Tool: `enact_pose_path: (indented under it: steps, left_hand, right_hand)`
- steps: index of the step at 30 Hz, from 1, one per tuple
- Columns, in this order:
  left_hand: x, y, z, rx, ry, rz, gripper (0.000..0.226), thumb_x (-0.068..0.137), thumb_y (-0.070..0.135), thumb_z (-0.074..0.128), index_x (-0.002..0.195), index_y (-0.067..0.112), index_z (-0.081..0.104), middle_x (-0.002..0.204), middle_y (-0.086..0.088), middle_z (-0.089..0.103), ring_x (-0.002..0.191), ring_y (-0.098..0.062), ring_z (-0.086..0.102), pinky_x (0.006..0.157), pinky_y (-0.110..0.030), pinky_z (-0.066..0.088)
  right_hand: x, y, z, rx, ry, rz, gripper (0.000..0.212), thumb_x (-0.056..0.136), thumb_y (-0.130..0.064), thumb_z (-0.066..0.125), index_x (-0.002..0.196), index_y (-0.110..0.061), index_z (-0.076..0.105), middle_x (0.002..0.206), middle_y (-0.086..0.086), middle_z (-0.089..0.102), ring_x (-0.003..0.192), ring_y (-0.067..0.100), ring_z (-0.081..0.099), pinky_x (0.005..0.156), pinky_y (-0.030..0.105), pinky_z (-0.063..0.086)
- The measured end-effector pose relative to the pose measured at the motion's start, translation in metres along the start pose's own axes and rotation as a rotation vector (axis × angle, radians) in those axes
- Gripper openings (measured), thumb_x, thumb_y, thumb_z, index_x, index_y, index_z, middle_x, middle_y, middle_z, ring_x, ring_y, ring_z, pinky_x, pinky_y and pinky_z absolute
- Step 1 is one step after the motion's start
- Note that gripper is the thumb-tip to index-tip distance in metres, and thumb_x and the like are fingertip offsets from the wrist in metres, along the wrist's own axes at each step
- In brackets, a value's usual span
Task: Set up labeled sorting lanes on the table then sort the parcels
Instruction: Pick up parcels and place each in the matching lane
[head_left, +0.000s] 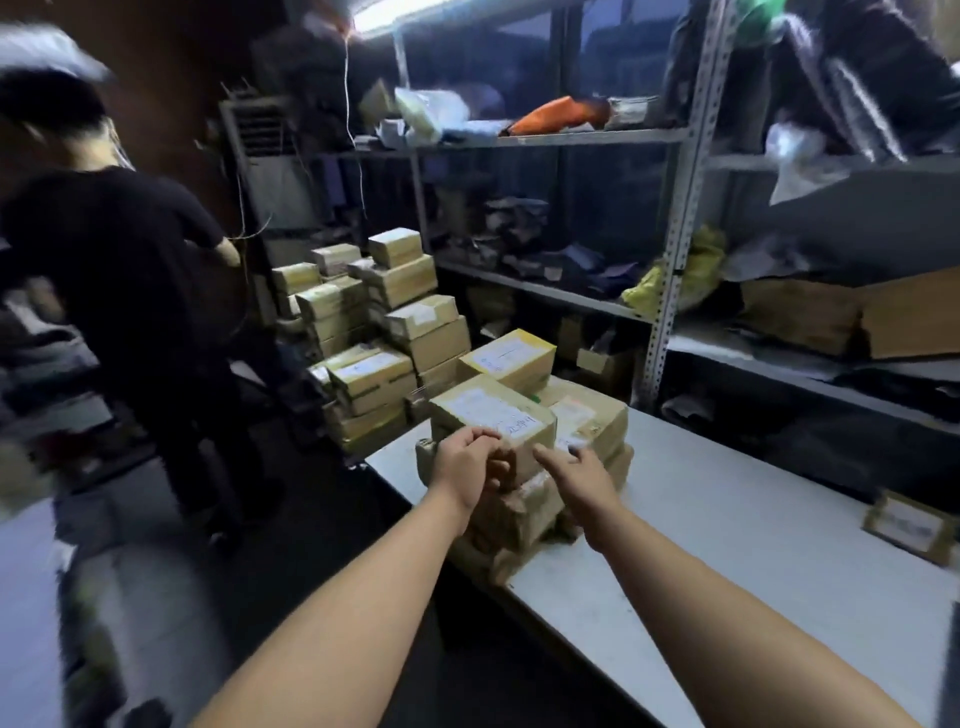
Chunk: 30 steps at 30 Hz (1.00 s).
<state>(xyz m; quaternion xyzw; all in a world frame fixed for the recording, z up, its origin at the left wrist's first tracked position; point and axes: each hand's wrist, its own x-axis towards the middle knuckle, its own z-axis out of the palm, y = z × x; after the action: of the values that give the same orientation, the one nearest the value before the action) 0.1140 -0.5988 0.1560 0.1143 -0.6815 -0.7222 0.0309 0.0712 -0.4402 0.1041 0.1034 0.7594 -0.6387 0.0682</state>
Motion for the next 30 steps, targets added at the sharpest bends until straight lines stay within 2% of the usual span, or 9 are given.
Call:
enact_pose_path:
  steps: [4, 6, 10, 13, 16, 22, 24, 28, 30]
  left_hand:
    - [0.034, -0.002, -0.043, 0.012, 0.063, 0.012, 0.015, 0.095, 0.008, 0.051, 0.093, 0.009, 0.066, 0.08, -0.005, 0.064, 0.066, -0.018, 0.062, 0.053, -0.027, 0.045]
    - [0.046, -0.004, -0.058, 0.032, 0.066, 0.007, 0.015, 0.095, 0.008, 0.051, 0.094, 0.009, 0.066, 0.081, -0.006, 0.063, 0.069, -0.019, 0.062, 0.052, -0.027, 0.045]
    - [0.063, -0.006, -0.069, 0.059, 0.06, 0.002, 0.014, 0.096, 0.01, 0.051, 0.096, 0.009, 0.066, 0.082, -0.006, 0.063, 0.072, -0.019, 0.063, 0.052, -0.026, 0.046]
    - [0.067, -0.004, -0.065, 0.08, 0.043, 0.015, 0.015, 0.096, 0.011, 0.052, 0.096, 0.01, 0.067, 0.083, -0.005, 0.065, 0.074, -0.019, 0.065, 0.055, -0.027, 0.048]
    - [0.065, -0.002, -0.049, 0.098, 0.015, 0.024, 0.015, 0.096, 0.012, 0.052, 0.098, 0.011, 0.067, 0.087, -0.008, 0.066, 0.077, -0.02, 0.065, 0.06, -0.03, 0.05]
    - [0.046, -0.002, 0.026, 0.164, 0.034, 0.06, 0.012, 0.096, 0.025, 0.06, 0.106, 0.017, 0.061, 0.101, -0.009, 0.065, 0.084, -0.018, 0.063, 0.063, -0.031, 0.05]
    - [0.036, -0.005, 0.064, 0.15, -0.005, 0.024, 0.031, 0.092, 0.037, 0.066, 0.114, 0.019, 0.053, 0.11, -0.007, 0.063, 0.092, -0.019, 0.061, 0.069, -0.031, 0.05]
    - [0.008, -0.015, 0.155, 0.023, -0.216, -0.219, 0.115, 0.052, 0.073, 0.08, 0.142, 0.031, 0.022, 0.132, -0.008, 0.052, 0.117, -0.029, 0.056, 0.101, -0.048, 0.048]
    - [-0.019, -0.023, 0.202, 0.032, -0.336, -0.271, 0.115, 0.06, 0.067, 0.079, 0.148, 0.033, 0.013, 0.135, -0.005, 0.049, 0.124, -0.03, 0.05, 0.107, -0.052, 0.041]
  right_hand:
    - [0.03, -0.019, 0.032, -0.364, 0.091, -0.21, 0.137, 0.056, -0.062, 0.093, 0.162, -0.019, 0.017, 0.165, 0.011, 0.026, 0.152, 0.033, 0.023, 0.123, 0.055, 0.025]
    - [0.039, -0.027, 0.04, -0.43, 0.061, -0.243, 0.142, 0.055, -0.048, 0.099, 0.162, -0.018, 0.011, 0.164, 0.014, 0.023, 0.152, 0.033, 0.021, 0.124, 0.054, 0.023]
    - [0.046, -0.023, 0.044, -0.448, 0.037, -0.262, 0.122, 0.068, -0.017, 0.092, 0.162, -0.019, 0.013, 0.155, 0.016, 0.029, 0.145, 0.032, 0.033, 0.12, 0.047, 0.03]
    - [0.044, -0.021, 0.042, -0.439, 0.126, -0.298, 0.113, 0.069, -0.021, 0.091, 0.16, -0.014, 0.024, 0.15, 0.014, 0.038, 0.139, 0.028, 0.04, 0.117, 0.039, 0.034]
    - [0.035, -0.014, 0.028, -0.375, 0.195, -0.329, 0.112, 0.063, -0.028, 0.091, 0.157, -0.015, 0.031, 0.146, 0.01, 0.044, 0.136, 0.024, 0.044, 0.117, 0.041, 0.04]
    - [0.0, 0.005, -0.043, -0.282, 0.355, -0.338, 0.099, 0.067, -0.021, 0.089, 0.153, -0.013, 0.039, 0.129, 0.01, 0.051, 0.12, 0.025, 0.052, 0.098, 0.026, 0.043]
    - [-0.017, 0.011, -0.076, -0.26, 0.411, -0.358, 0.096, 0.066, -0.024, 0.09, 0.149, -0.015, 0.043, 0.125, 0.008, 0.053, 0.114, 0.022, 0.055, 0.093, 0.023, 0.042]
    - [-0.063, 0.026, -0.148, -0.26, 0.549, -0.331, 0.106, 0.067, -0.025, 0.091, 0.155, -0.01, 0.035, 0.139, 0.009, 0.05, 0.124, 0.019, 0.05, 0.1, 0.018, 0.034]
    - [-0.09, 0.037, -0.186, -0.256, 0.622, -0.306, 0.109, 0.066, -0.025, 0.091, 0.157, -0.01, 0.033, 0.142, 0.009, 0.048, 0.128, 0.02, 0.048, 0.1, 0.017, 0.033]
